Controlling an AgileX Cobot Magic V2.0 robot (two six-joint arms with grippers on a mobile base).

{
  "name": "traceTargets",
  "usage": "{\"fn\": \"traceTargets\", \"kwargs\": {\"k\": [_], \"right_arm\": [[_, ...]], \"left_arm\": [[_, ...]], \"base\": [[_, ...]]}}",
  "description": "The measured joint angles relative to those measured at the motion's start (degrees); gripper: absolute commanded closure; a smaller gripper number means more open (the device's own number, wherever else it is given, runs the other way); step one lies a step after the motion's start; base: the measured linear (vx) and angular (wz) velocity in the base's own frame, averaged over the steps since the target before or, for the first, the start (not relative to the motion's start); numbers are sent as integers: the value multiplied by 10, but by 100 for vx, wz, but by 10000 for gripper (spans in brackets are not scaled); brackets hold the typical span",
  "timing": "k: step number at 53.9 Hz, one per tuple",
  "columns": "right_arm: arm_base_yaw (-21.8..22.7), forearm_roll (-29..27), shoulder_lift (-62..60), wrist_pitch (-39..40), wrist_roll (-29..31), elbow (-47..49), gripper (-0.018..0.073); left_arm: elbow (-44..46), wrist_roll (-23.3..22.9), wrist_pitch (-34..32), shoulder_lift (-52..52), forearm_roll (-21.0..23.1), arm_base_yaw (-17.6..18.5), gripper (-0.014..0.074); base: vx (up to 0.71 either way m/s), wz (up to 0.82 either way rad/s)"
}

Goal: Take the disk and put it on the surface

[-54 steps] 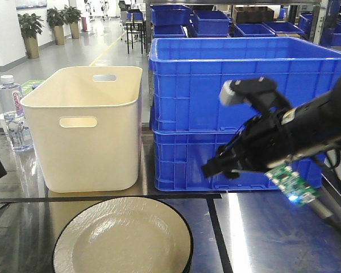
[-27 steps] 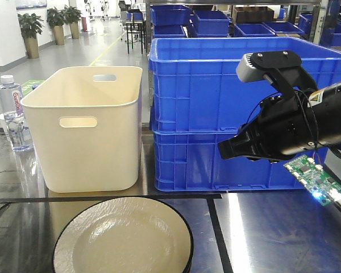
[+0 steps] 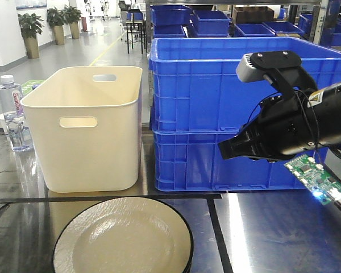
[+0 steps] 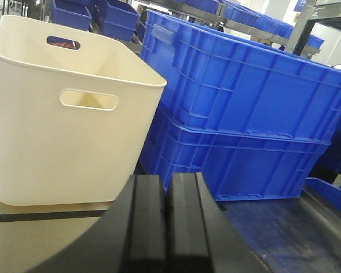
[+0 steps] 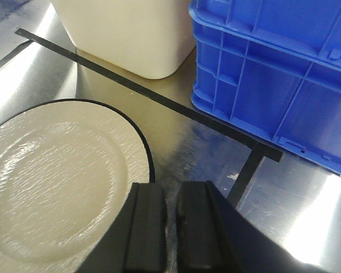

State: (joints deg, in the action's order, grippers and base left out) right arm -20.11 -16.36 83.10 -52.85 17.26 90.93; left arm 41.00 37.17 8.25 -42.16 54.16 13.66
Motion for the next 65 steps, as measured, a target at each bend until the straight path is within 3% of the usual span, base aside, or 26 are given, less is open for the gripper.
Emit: {"fn": "traceTargets", "kwargs": {"k": [7, 19, 27, 36, 44, 55, 65], "right_arm": [[0, 0, 0, 0, 0, 0, 397], [0, 0, 0, 0, 0, 0, 397], [0, 0, 0, 0, 0, 0, 397], [0, 0, 0, 0, 0, 0, 397], [0, 1, 0, 0, 0, 0, 396], [0, 0, -1, -1, 0, 0, 397], [0, 0, -1, -2, 0, 0, 397]], "left_arm": [[-3, -16, 1, 7, -73, 0, 604], [-99, -227, -12, 115, -331, 0, 604], [-207, -269, -46, 236, -443, -11, 604], [-301, -293, -30, 369, -491, -80, 604], [-386, -326, -24, 425, -511, -129, 604], [-427, -372, 54, 428, -512, -136, 604], [-427, -375, 62, 428, -512, -136, 604]], "base": [[0, 0], [0, 0], [0, 1], [0, 1], [0, 0], [0, 0], [0, 0]]}}
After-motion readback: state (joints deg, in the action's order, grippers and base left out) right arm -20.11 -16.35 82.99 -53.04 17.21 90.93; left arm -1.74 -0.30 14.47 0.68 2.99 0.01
